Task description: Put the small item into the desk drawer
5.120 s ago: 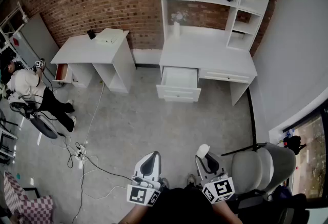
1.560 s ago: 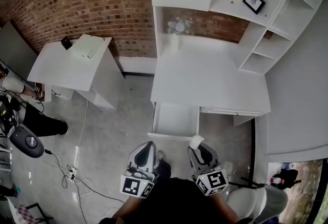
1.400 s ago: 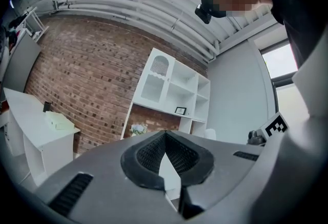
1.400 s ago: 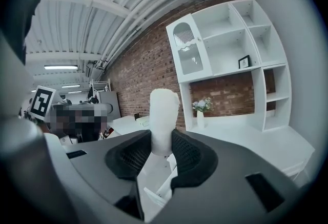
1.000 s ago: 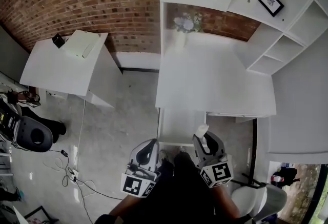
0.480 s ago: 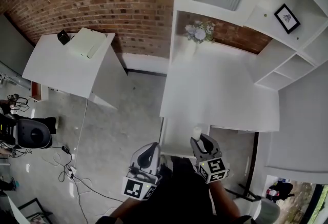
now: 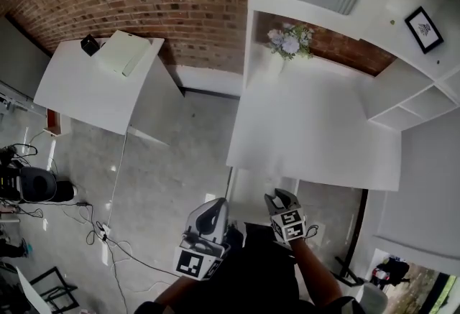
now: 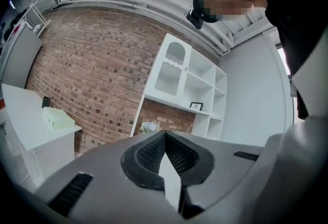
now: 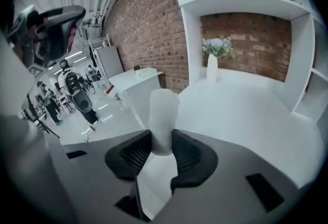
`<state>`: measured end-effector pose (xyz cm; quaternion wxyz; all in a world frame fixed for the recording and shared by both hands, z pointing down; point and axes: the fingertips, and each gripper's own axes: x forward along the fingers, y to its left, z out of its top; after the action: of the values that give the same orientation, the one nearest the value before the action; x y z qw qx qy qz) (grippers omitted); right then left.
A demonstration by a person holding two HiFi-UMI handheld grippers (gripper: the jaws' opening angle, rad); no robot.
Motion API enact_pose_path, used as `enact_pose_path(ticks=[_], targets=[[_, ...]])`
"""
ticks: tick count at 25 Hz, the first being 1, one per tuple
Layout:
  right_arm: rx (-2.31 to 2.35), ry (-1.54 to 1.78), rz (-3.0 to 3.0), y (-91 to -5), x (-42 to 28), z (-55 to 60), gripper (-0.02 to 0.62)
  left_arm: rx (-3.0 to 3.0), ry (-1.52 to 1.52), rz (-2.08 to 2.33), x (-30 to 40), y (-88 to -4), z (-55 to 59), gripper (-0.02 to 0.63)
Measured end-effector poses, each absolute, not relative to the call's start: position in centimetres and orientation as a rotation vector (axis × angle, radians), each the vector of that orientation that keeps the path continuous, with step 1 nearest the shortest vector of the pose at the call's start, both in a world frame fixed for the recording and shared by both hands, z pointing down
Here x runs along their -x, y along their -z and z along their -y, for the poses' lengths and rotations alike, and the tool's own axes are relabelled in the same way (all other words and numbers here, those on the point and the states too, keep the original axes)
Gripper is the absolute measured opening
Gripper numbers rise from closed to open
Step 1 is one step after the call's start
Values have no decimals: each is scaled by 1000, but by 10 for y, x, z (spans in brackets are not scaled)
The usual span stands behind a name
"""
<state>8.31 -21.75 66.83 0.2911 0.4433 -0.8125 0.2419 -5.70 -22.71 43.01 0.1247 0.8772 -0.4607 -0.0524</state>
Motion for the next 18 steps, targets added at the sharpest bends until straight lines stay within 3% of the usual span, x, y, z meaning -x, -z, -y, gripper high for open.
enact_pose_path(ticks=[18], targets=[[-926, -816, 1940, -885, -100, 209, 141, -2490, 74, 1342, 27, -468, 272, 23]])
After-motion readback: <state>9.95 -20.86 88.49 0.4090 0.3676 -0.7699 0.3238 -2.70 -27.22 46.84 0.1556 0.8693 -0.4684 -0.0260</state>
